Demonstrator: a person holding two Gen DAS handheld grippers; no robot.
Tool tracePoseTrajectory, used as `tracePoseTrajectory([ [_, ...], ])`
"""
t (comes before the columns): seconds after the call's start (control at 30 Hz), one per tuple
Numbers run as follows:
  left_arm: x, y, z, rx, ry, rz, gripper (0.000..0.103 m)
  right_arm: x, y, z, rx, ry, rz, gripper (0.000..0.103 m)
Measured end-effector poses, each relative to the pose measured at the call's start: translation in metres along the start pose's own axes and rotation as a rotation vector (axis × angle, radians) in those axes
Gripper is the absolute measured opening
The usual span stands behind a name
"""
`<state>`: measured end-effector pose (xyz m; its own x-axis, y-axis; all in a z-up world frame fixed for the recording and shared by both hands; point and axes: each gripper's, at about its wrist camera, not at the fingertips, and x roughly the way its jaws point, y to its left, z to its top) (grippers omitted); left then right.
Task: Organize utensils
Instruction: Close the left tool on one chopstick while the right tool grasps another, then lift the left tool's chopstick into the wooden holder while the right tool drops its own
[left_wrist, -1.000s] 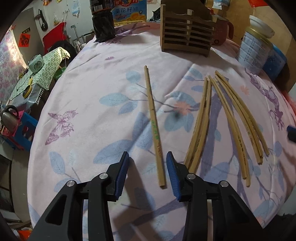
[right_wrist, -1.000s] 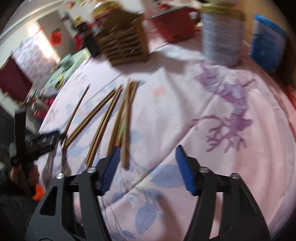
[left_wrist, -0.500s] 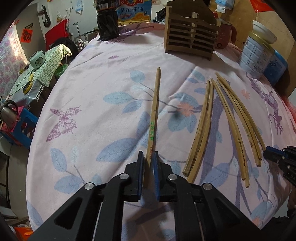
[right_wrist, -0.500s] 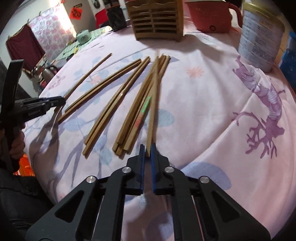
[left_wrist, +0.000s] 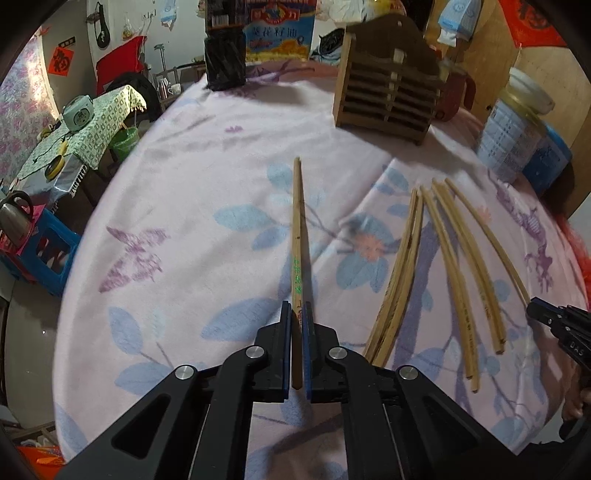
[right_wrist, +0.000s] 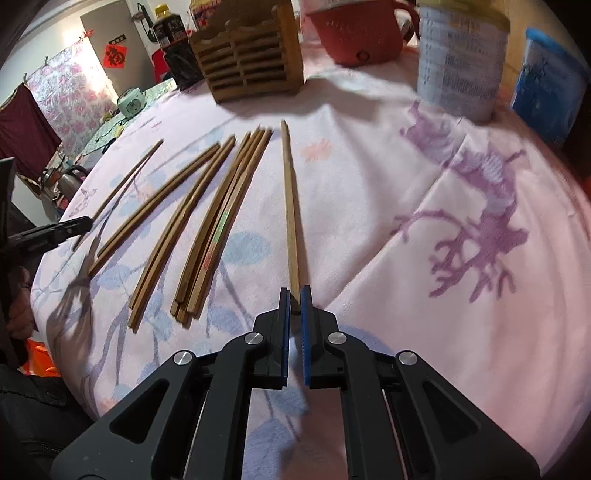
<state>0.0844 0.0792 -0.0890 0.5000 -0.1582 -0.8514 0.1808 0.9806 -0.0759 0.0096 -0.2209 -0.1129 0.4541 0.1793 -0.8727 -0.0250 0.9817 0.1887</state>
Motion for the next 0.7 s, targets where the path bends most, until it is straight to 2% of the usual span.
tracePoseTrajectory([
  [0.07,-0.017,0.001,0.01,-0.009,-0.027,-0.011,0.006,-0.015,-0.003,0.008,0.008,-0.046,-0.007,0.006],
  [0.17,-0.044,0.002,0.031,-0.016,-0.086,-0.04,0.006,-0.051,-0.005,0.034,0.006,-0.164,-0.017,0.006],
  [0.33,-0.09,-0.007,0.077,0.001,-0.19,-0.087,0.006,-0.099,-0.006,0.075,0.004,-0.321,-0.007,0.006],
  [0.43,-0.105,-0.016,0.1,0.015,-0.214,-0.124,0.006,-0.113,-0.009,0.091,0.011,-0.357,0.016,0.006],
  [0.57,-0.112,-0.027,0.127,0.024,-0.201,-0.17,0.006,-0.119,-0.009,0.109,0.007,-0.365,0.041,0.006],
  [0.7,-0.127,-0.037,0.155,0.044,-0.193,-0.206,0.006,-0.134,-0.005,0.135,-0.014,-0.416,0.043,0.006],
])
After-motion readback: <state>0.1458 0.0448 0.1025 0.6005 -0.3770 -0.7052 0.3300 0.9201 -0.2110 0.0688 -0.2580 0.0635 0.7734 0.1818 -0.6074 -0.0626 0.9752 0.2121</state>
